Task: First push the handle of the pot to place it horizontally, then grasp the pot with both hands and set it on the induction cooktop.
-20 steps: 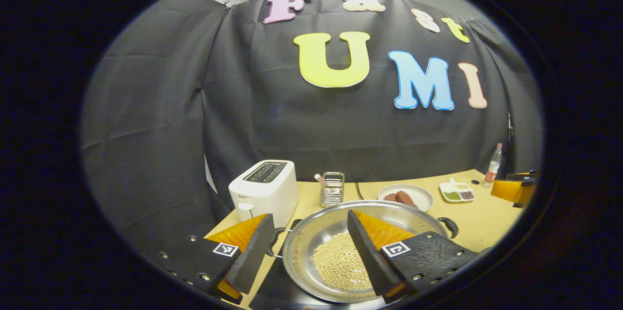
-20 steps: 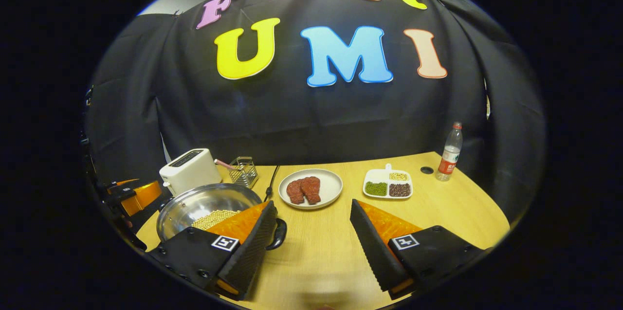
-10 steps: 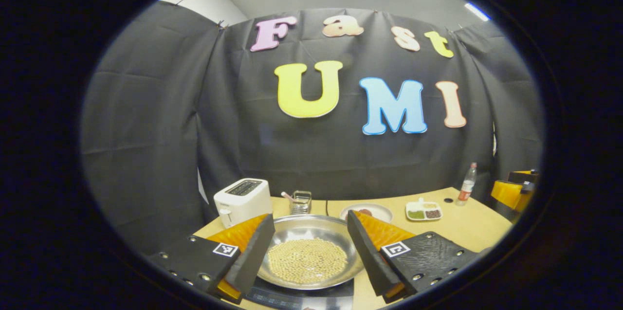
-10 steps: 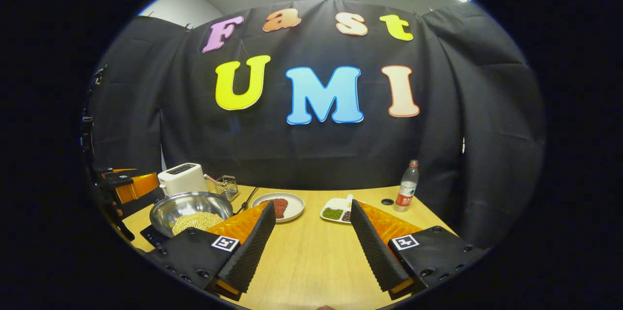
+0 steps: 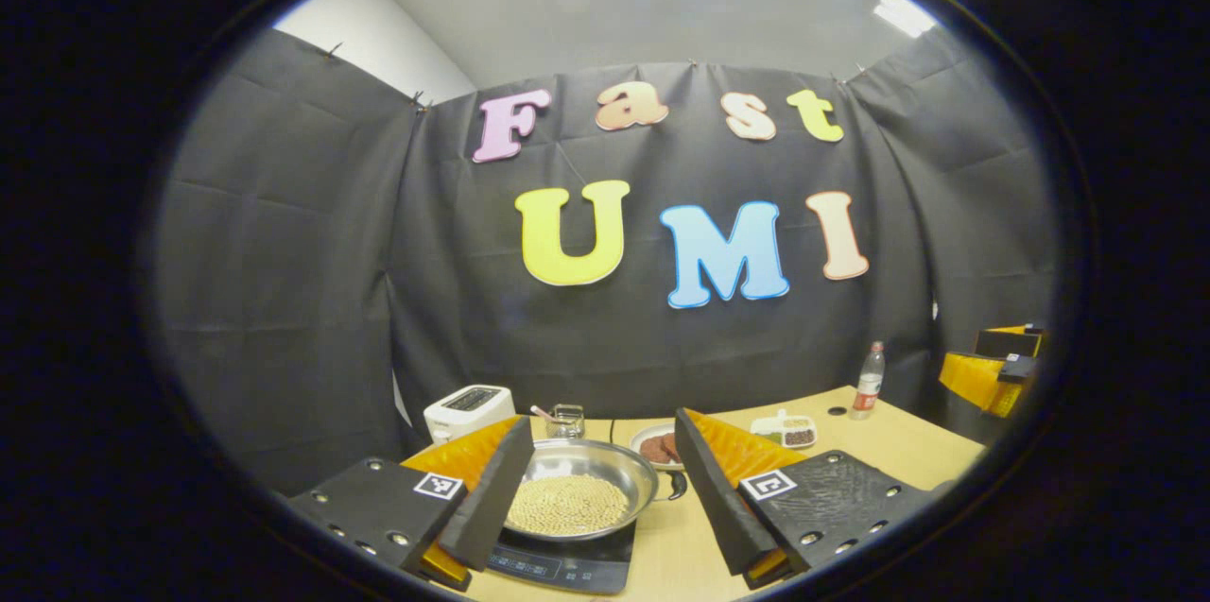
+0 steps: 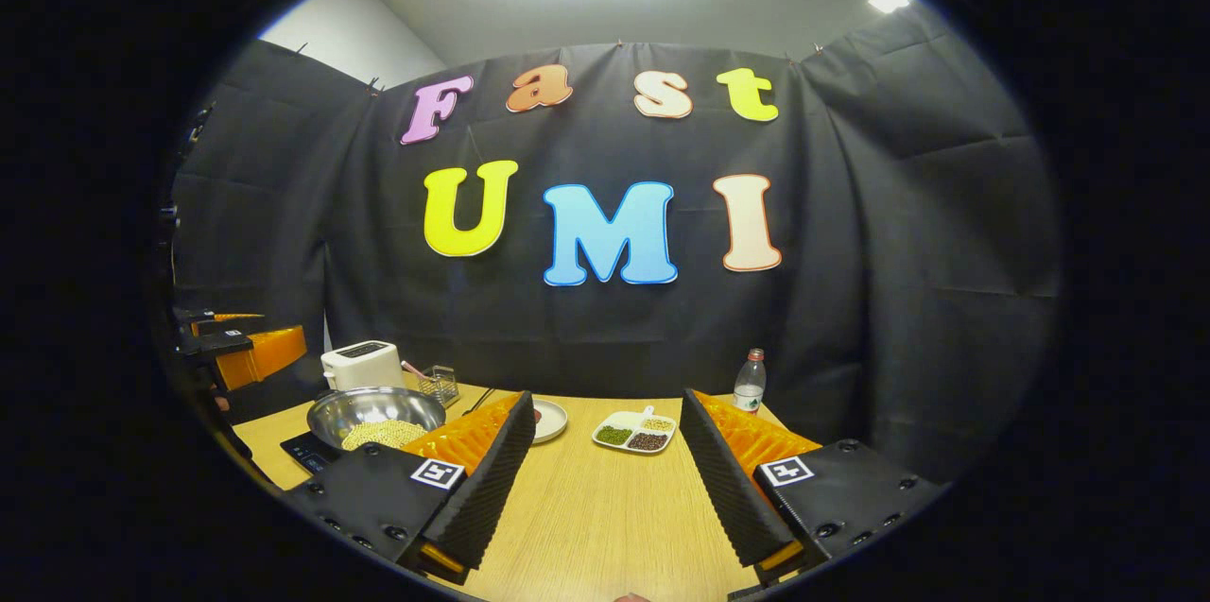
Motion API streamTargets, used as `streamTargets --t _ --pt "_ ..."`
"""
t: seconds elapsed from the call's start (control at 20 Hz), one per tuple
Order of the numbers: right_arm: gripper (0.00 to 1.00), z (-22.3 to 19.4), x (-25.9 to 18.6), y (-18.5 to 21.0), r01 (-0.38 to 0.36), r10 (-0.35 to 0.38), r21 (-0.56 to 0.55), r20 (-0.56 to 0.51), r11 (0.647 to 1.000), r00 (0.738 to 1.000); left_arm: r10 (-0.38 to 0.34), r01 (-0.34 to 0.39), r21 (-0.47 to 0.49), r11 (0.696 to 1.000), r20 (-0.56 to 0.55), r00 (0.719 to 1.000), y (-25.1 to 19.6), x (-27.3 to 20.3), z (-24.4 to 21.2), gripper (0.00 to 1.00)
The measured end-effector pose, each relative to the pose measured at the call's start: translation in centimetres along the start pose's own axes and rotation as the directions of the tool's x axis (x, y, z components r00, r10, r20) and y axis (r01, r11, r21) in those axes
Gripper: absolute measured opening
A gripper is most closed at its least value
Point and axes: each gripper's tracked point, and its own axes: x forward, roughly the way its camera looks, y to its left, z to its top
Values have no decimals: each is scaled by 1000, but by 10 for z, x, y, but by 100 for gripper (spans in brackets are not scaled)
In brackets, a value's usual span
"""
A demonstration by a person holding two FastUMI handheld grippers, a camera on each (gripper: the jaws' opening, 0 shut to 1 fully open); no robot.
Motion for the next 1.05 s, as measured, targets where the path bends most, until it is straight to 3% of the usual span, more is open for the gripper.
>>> streamTargets --t 0.4,0.8,1.05 --pt "98 25 -51 -13 58 -57 -10 69 998 996 -48 48 1 999 16 999 6 -57 13 88" --pt "98 35 -78 -19 108 -110 19 102 994 989 -32 32 5 999 36 999 40 -84 19 88" --pt "98 32 -83 -12 103 -102 -2 94 995 990 -21 21 13 1000 48 999 53 -96 24 88"
